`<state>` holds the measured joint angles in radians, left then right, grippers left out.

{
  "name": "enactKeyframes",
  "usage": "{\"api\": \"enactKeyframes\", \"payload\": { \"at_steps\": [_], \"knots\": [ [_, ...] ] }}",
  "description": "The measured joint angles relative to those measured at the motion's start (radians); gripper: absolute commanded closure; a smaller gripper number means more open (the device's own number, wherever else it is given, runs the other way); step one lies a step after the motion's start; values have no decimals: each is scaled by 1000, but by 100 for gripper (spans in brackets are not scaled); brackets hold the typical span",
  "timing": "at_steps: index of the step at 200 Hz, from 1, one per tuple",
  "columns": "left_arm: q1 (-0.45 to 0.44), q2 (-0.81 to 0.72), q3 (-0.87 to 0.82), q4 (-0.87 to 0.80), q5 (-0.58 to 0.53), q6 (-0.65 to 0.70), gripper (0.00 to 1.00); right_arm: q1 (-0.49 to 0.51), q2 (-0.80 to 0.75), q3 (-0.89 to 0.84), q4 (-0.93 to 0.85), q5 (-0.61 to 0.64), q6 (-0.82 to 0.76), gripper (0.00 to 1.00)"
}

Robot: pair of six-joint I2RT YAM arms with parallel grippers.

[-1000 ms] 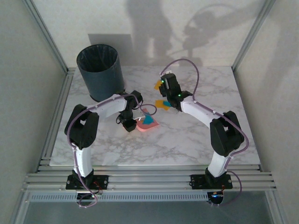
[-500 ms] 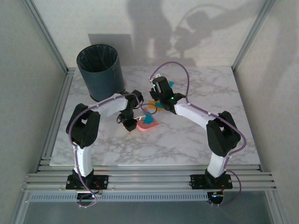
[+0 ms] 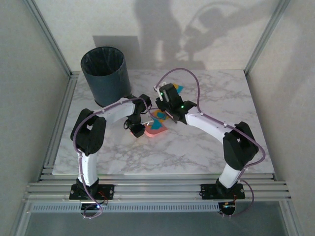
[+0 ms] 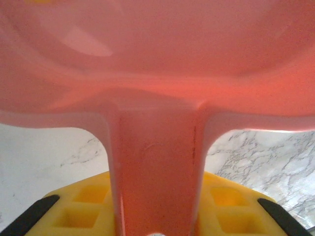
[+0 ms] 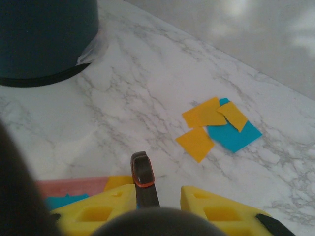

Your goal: Sweep away the paper scraps from the table

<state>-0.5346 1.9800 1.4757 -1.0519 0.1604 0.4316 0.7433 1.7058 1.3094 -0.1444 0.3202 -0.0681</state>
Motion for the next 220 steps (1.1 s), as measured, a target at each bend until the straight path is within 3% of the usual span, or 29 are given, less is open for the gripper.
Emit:
{"api": "enactKeyframes", "payload": {
  "at_steps": [95,220],
  "knots": [
    [1,0,4,0,-3,-10,100,38,-129,-72,-72,-47,63,100],
    [1,0,4,0,-4,-10,100,39,-99,-58,-154,248,265,100]
  ]
}}
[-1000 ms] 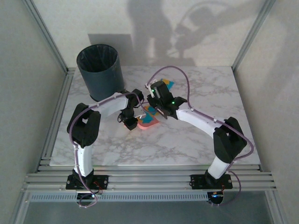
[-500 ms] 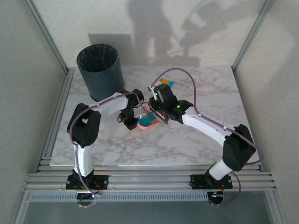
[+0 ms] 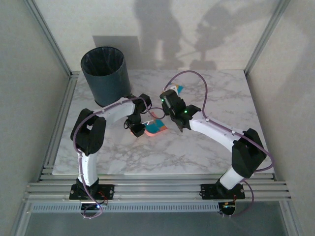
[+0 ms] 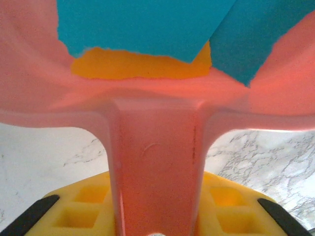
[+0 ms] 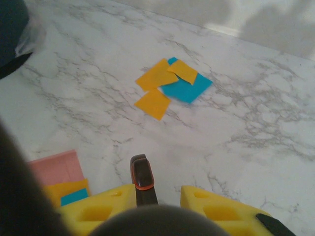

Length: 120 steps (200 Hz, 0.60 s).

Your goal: Sweep away the paper scraps from the table

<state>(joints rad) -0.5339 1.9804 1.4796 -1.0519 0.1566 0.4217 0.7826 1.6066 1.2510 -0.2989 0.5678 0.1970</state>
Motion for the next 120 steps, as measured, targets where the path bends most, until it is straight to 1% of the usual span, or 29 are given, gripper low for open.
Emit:
{"api": "enactKeyframes", "payload": {
  "at_steps": [42,120],
  "knots": [
    [0,0,0,0,0,0,100,0,25,29,-8,-23,36,100],
    [0,0,0,0,0,1,100,4,27,32,19,-151,109,100]
  ]
}}
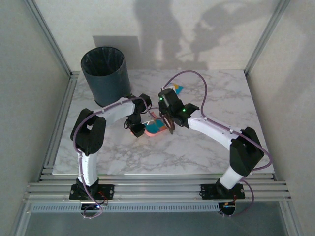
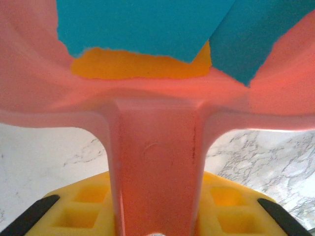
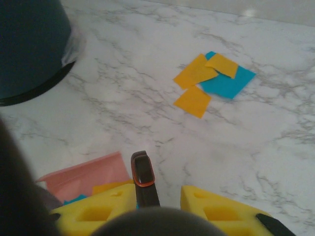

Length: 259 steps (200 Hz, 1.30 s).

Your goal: Sweep away the paper scraps from the table

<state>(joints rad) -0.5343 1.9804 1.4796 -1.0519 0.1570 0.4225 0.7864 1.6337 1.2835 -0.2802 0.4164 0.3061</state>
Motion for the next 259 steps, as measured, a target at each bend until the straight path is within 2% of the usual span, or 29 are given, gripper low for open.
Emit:
{"api": "enactKeyframes", "payload": {
  "at_steps": [138,198,259],
  "knots": [
    [-1,0,-4,0,0,0,100,-12,-21,-5,-19,-13,69,100],
    [-6,0,-8,10,0,-1,100,-97,-106,-79,-32,-29,139,100],
    [-8,0,-8,45,7,-32,100,-201,-260,-195,-50,-55,166,100]
  ]
}}
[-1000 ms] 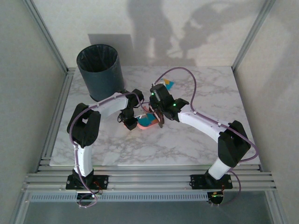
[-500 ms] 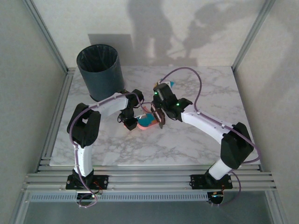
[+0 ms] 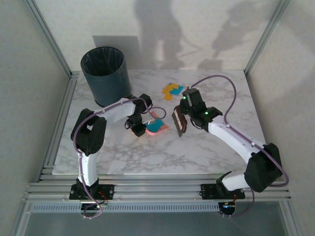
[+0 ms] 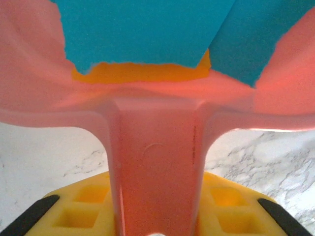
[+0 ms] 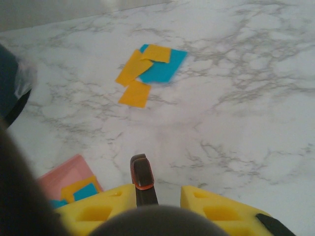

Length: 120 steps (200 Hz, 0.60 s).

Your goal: Sweep away the paper scraps from the table

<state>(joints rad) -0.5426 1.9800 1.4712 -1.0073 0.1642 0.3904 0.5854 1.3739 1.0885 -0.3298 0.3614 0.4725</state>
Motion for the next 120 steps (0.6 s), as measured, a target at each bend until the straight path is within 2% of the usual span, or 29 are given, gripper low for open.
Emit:
{"api": "enactKeyframes", "payload": {
  "at_steps": [52,120],
  "knots": [
    [0,0,29,24,20,-82,100,-104,-133,-88,-38,1,2,100],
    [0,-20,192,36,35,-149,100,-151,-215,-135,-56,-17,-12,100]
  ]
}}
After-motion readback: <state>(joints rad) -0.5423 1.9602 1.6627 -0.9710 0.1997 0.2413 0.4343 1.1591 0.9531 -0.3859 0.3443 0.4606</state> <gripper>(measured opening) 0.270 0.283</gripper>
